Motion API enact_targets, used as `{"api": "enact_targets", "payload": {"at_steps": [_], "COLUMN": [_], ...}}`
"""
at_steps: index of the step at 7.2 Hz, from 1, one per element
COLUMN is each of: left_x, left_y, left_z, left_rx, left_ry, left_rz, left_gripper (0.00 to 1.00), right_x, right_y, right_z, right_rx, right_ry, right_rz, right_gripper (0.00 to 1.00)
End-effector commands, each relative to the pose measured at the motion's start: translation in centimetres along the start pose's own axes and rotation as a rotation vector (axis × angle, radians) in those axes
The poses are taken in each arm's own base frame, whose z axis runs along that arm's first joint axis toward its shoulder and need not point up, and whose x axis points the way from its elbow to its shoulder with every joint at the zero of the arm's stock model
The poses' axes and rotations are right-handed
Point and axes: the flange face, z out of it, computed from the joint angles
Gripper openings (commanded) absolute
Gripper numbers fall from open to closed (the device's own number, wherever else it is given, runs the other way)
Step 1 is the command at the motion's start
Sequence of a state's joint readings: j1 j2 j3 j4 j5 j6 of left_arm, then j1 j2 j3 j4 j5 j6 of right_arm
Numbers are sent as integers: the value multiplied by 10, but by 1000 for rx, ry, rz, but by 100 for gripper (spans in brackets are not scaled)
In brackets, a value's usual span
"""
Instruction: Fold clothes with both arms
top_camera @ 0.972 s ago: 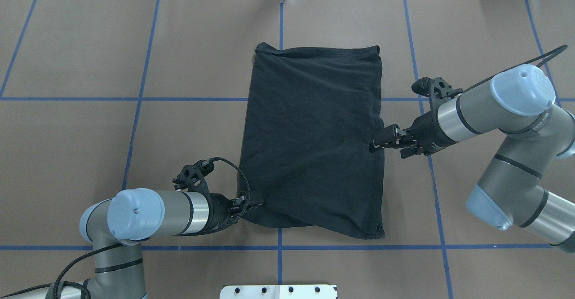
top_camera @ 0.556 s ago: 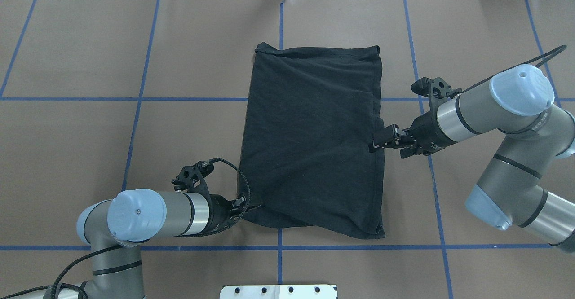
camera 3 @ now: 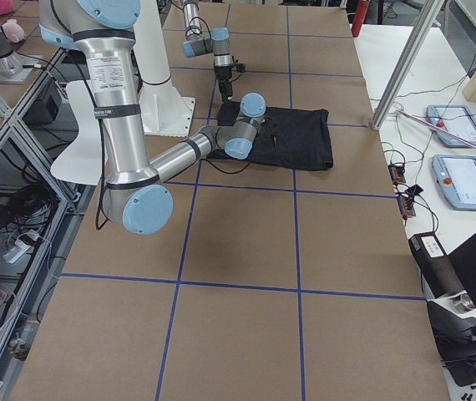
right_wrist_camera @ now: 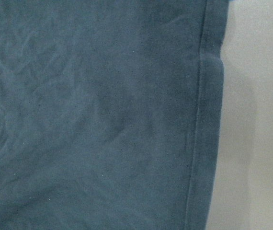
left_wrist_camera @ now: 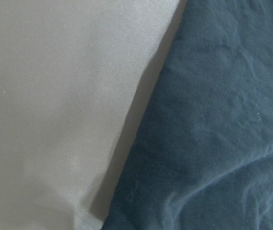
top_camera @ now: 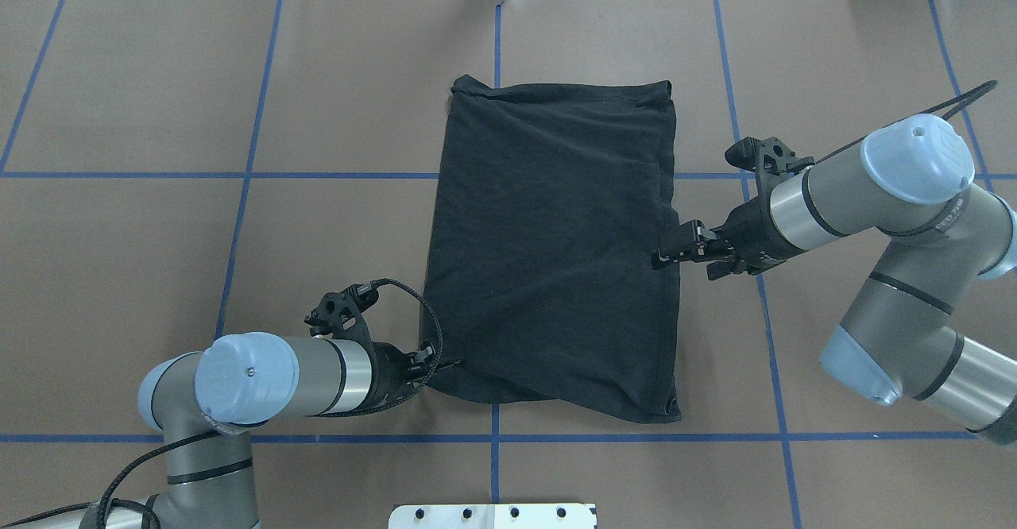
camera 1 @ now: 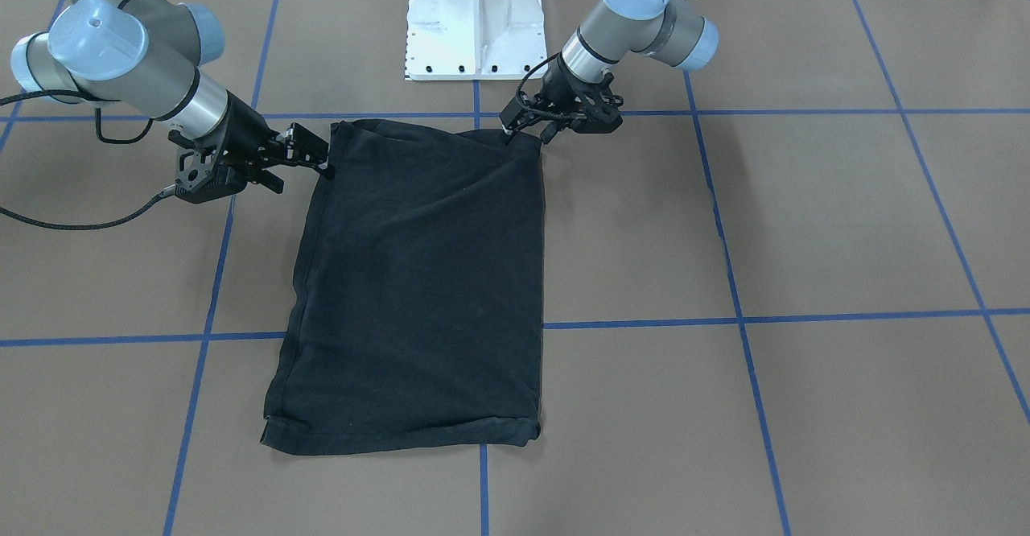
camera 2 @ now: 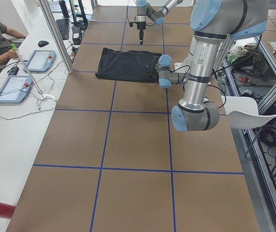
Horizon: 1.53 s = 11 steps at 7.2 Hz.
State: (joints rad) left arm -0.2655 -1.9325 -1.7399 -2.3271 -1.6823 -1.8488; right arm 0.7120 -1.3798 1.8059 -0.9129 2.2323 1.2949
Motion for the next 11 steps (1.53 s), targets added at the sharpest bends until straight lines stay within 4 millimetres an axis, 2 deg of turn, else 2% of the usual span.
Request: {"api": "enact_targets", "payload": {"at_steps": [1,6,7,8,9,10,11], "left_x": [1,7,13,18,20,22,30], "left_y": [1,2,3,3,2,0,-4], "left_z": [1,7,13,14,13,9,-1], "left_rx": [-1,-1,-2,0,0,2,1], "left_ry": [1,3,4,9,13,20,41], "left_rz": [-1,1,-2,-4,-25,-85,-84], "left_gripper": [92,91,82,54,17,0,0], "right_x": [1,1,2,2,2,2,2], "right_y": [-1,-3,-4,-4,-4,-4,-4], "right_z": [-1,-4,-5,-5,-5,-5,-5], "right_rx": [1,6,5,7,7,7,5], "right_ry": [0,-7,-6,-6,-6,-6,-6], "right_rz": [0,0,0,2,0,0,0], "right_gripper": [100,100,100,100,100,100,100]}}
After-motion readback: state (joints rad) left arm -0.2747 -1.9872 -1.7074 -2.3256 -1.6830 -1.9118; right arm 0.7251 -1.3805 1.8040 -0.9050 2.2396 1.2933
